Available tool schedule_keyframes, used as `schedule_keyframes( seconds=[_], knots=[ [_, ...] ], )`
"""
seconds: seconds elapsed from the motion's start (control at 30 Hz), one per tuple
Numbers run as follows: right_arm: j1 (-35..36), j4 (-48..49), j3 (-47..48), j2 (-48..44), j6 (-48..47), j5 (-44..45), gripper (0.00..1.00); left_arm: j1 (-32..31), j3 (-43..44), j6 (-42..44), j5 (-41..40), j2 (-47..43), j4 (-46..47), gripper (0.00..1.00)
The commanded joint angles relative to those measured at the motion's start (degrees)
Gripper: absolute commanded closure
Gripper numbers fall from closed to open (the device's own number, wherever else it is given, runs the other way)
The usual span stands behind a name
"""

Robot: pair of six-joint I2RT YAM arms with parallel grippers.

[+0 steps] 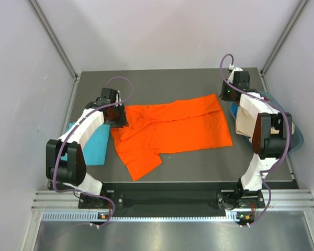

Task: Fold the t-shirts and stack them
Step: Fold the tshirt

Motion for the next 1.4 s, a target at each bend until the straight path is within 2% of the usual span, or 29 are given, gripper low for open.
schedule_keyframes(
  seconds=[0.0,0.17,0.27,0.43,0.63,0.77,1.1,1.37],
  knots=[
    [3.68,-1.39,0.51,0.89,2.0,0.83,0.77,0.04,0.41,-3.08,4.8,2.86,5.16,0.64],
    [5.88,-4.29,0.68,1.43,7.25,7.34,0.79,0.04,-2.85,-5.1,2.62,6.47,8.59,0.65],
    [7.28,-5.0,0.68,2.04,11.22,11.28,0.75,0.04,-3.81,-5.54,1.03,8.31,9.56,0.65],
    [8.25,-6.22,2.09,6.25,12.55,15.42,0.76,0.04,-4.17,-5.9,-3.45,11.92,8.51,0.67],
    [7.47,-8.16,4.37,10.56,11.58,18.68,0.78,-0.05,-5.92,-7.65,-8.11,9.64,8.95,0.66],
    [7.37,-9.92,7.62,12.06,10.44,23.41,0.79,-0.31,-5.57,-7.92,-8.2,8.93,8.51,0.66],
    [6.67,-16.76,15.01,17.77,8.68,26.59,0.81,-0.66,-6.01,-10.29,-5.48,4.9,10.17,0.64],
    [4.92,-19.14,13.52,17.08,12.19,29.75,0.82,-0.66,-2.94,-11.26,-5.74,7.25,12.89,0.62]
  ],
)
